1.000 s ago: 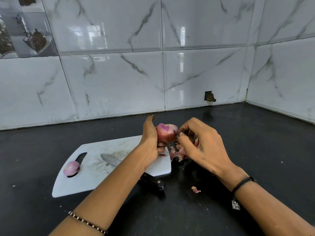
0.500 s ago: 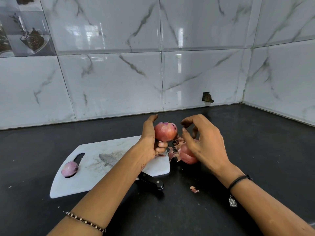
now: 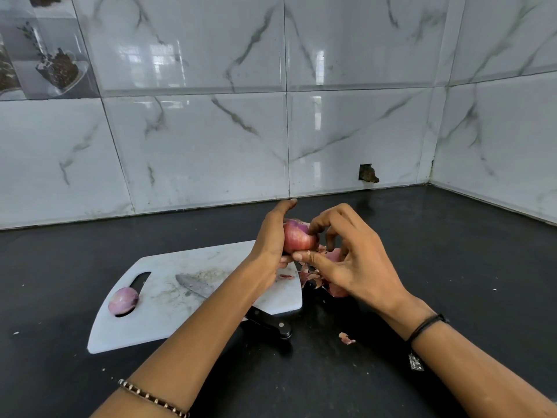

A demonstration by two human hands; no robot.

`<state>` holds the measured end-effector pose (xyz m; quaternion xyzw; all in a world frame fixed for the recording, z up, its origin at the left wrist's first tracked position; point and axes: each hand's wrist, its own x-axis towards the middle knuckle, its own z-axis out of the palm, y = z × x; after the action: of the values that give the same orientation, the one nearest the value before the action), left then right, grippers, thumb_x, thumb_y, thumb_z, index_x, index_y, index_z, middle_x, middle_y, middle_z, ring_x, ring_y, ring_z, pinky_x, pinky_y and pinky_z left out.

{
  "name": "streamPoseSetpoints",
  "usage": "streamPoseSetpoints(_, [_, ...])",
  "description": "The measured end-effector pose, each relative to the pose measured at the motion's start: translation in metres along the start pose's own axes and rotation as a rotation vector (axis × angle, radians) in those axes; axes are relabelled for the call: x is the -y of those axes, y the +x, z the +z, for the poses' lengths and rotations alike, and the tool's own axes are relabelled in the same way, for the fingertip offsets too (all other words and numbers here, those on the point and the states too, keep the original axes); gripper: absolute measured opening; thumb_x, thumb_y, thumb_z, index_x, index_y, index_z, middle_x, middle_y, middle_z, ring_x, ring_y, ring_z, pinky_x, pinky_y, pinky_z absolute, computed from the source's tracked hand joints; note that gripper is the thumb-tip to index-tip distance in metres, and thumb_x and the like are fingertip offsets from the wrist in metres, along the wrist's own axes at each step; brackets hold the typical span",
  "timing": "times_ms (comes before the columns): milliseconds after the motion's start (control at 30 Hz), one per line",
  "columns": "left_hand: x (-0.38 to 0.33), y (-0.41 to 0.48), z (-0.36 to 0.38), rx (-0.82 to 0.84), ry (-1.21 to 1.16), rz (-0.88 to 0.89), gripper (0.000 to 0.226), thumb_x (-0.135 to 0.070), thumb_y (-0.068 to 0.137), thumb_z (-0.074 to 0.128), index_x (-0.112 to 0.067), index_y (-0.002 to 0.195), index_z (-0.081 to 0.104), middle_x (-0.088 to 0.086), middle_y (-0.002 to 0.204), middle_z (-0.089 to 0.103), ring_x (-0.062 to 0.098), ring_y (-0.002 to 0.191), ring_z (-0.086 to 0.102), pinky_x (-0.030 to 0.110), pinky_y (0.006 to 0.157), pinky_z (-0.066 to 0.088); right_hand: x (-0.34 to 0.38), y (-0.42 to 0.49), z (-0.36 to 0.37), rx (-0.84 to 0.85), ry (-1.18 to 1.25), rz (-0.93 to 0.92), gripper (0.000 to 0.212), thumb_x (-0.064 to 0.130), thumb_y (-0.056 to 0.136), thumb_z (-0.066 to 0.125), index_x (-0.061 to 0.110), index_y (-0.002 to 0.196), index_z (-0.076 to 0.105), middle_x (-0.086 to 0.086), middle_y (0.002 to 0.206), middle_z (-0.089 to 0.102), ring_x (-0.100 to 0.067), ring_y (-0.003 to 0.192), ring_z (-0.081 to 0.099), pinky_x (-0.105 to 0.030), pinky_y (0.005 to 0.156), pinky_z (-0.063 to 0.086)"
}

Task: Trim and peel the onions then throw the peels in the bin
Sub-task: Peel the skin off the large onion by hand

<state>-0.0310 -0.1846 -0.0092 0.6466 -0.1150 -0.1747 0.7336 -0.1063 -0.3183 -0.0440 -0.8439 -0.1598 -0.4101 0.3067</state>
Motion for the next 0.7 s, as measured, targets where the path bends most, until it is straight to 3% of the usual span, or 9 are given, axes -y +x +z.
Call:
streamPoseSetpoints(67, [0.001, 0.003, 0.0, -0.02, 0.019, 0.049, 0.04, -0.048, 0.099, 0.051, -0.013, 0.085, 0.064, 0.01, 0.077, 0.067, 0.015, 0.044, 0.062, 0.015, 0.04, 0.042, 0.0, 0.0, 0.001, 0.009, 0.014, 0.009, 0.035, 0.042, 0.08, 0.084, 0.025, 0.1, 0.062, 0.014, 0.104, 0.052, -0.015, 0.086, 0.058, -0.017, 0.062, 0.041])
streamPoseSetpoints(167, [0.005, 0.008, 0.003, -0.096, 0.018, 0.105, 0.049, -0.05, 0.095, 0.055, -0.018, 0.061, 0.071, 0.005, 0.07, 0.07, 0.028, 0.07, 0.068, 0.038, 0.067, 0.056, 0.0, 0.0, 0.002, 0.011, 0.024, 0.025, 0.035, 0.037, 0.078, 0.086, 0.023, 0.099, 0.062, 0.012, 0.102, 0.054, -0.018, 0.078, 0.057, -0.02, 0.062, 0.042])
streamPoseSetpoints(233, [0.007, 0.008, 0.005, -0.148, 0.01, 0.135, 0.047, -0.055, 0.087, 0.056, -0.017, 0.064, 0.072, 0.004, 0.068, 0.07, 0.032, 0.074, 0.069, 0.054, 0.084, 0.057, 0.0, 0.0, 0.002, 0.012, 0.026, 0.036, 0.035, 0.032, 0.078, 0.087, 0.021, 0.1, 0.062, 0.009, 0.099, 0.056, -0.019, 0.076, 0.056, -0.018, 0.064, 0.042])
streamPoseSetpoints(300, [0.01, 0.006, 0.008, -0.194, 0.015, 0.169, 0.044, -0.059, 0.08, 0.052, -0.022, 0.066, 0.073, 0.007, 0.077, 0.074, 0.035, 0.082, 0.072, 0.059, 0.091, 0.056, 0.0, 0.0, 0.002, 0.013, 0.038, 0.059, 0.035, 0.03, 0.078, 0.087, 0.02, 0.101, 0.062, 0.005, 0.095, 0.058, -0.019, 0.075, 0.056, -0.014, 0.065, 0.041])
streamPoseSetpoints(367, [0.01, 0.001, 0.011, -0.236, 0.0, 0.183, 0.042, -0.057, 0.085, 0.05, -0.035, 0.059, 0.075, 0.009, 0.083, 0.073, 0.036, 0.089, 0.073, 0.059, 0.094, 0.055, 0.0, 0.0, 0.003, 0.015, 0.055, 0.076, 0.036, 0.028, 0.079, 0.087, 0.018, 0.103, 0.063, 0.002, 0.092, 0.058, -0.018, 0.075, 0.056, -0.01, 0.068, 0.04])
streamPoseSetpoints(433, [0.007, -0.005, 0.014, -0.262, -0.007, 0.168, 0.051, -0.049, 0.097, 0.046, -0.049, 0.052, 0.07, 0.003, 0.073, 0.073, 0.034, 0.088, 0.072, 0.054, 0.095, 0.055, 0.0, -0.001, 0.004, 0.015, 0.06, 0.08, 0.037, 0.026, 0.079, 0.087, 0.016, 0.105, 0.063, 0.001, 0.09, 0.058, -0.016, 0.076, 0.056, -0.008, 0.07, 0.04])
streamPoseSetpoints(500, [0.006, -0.007, 0.016, -0.286, -0.013, 0.159, 0.059, -0.045, 0.102, 0.043, -0.038, 0.052, 0.073, -0.001, 0.068, 0.072, 0.032, 0.086, 0.071, 0.05, 0.093, 0.056, 0.001, -0.001, 0.005, 0.013, 0.072, 0.086, 0.039, 0.026, 0.078, 0.088, 0.016, 0.107, 0.062, 0.0, 0.09, 0.059, -0.016, 0.075, 0.057, -0.008, 0.069, 0.041])
streamPoseSetpoints(567, [0.008, -0.009, 0.019, -0.307, -0.035, 0.141, 0.051, -0.047, 0.101, 0.046, -0.021, 0.064, 0.071, 0.009, 0.087, 0.072, 0.035, 0.09, 0.072, 0.05, 0.089, 0.057, 0.001, -0.001, 0.004, 0.002, 0.081, 0.108, 0.044, 0.026, 0.075, 0.09, 0.017, 0.106, 0.061, -0.001, 0.089, 0.06, -0.016, 0.074, 0.058, -0.009, 0.069, 0.042])
streamPoseSetpoints(700, [0.015, -0.009, 0.023, -0.299, -0.031, 0.089, 0.037, -0.047, 0.099, 0.048, -0.018, 0.082, 0.063, 0.016, 0.088, 0.071, 0.031, 0.071, 0.068, 0.042, 0.072, 0.057, 0.001, 0.0, 0.001, -0.027, 0.041, 0.11, 0.041, 0.022, 0.074, 0.091, 0.017, 0.102, 0.061, 0.004, 0.092, 0.058, -0.015, 0.075, 0.057, -0.01, 0.069, 0.043])
